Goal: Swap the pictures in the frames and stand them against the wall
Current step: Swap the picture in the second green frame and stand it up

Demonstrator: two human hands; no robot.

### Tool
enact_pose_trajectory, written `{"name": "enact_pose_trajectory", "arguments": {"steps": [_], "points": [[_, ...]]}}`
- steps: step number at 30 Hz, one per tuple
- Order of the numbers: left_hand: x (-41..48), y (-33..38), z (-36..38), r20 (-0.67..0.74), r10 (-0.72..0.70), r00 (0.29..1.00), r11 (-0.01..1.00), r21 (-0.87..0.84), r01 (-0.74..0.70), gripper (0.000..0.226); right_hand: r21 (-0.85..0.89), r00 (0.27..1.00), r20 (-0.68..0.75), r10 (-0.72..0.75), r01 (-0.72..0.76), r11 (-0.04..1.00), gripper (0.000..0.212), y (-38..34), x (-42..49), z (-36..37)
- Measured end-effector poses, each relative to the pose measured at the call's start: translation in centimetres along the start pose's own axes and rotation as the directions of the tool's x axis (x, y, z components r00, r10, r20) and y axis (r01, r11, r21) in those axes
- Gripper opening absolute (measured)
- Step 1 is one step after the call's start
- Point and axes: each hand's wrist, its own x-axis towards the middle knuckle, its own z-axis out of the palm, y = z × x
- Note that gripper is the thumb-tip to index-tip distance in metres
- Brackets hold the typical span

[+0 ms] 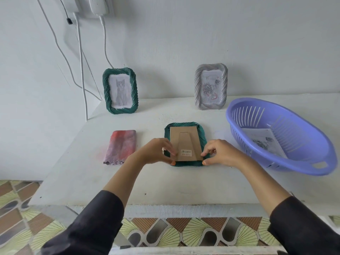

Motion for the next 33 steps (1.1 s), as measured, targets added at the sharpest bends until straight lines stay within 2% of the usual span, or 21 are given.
{"name": "enact_pose_trajectory", "arguments": {"steps": [5,11,20,27,33], "points": [[-0.4,0.2,0.0,-0.032,0.035,0.999,0.999,0.017,-0.034,0.026,-0.027,0.999,-0.004,-0.034,0.034,0.999,0.026,-0.1,-0.2,0.2],[-0.5,0.0,0.3,-0.073,0.034,0.997,0.999,0.001,-0.034,0.024,-0.191,0.994,-0.014,-0.104,0.1,0.977,0.023,-0.2,-0.5,0.5],[-0.7,-0.4,0.7,-0.114,0.09,0.989,0.996,0.036,-0.087,0.024,-0.317,0.977,-0.094,-0.189,0.151,0.936,0.022,-0.2,-1.1,1.4],[-0.1,-0.7,0.8,-0.147,0.102,0.984,0.995,0.034,-0.098,0.014,-0.256,0.965,-0.187,-0.182,0.131,0.958,0.021,-0.3,-1.1,1.9],[0.4,-0.9,0.6,-0.115,0.052,0.992,0.998,-0.017,-0.055,0.017,-0.138,0.969,-0.211,-0.129,0.101,0.985,0.023,-0.3,-0.8,1.9]]}}
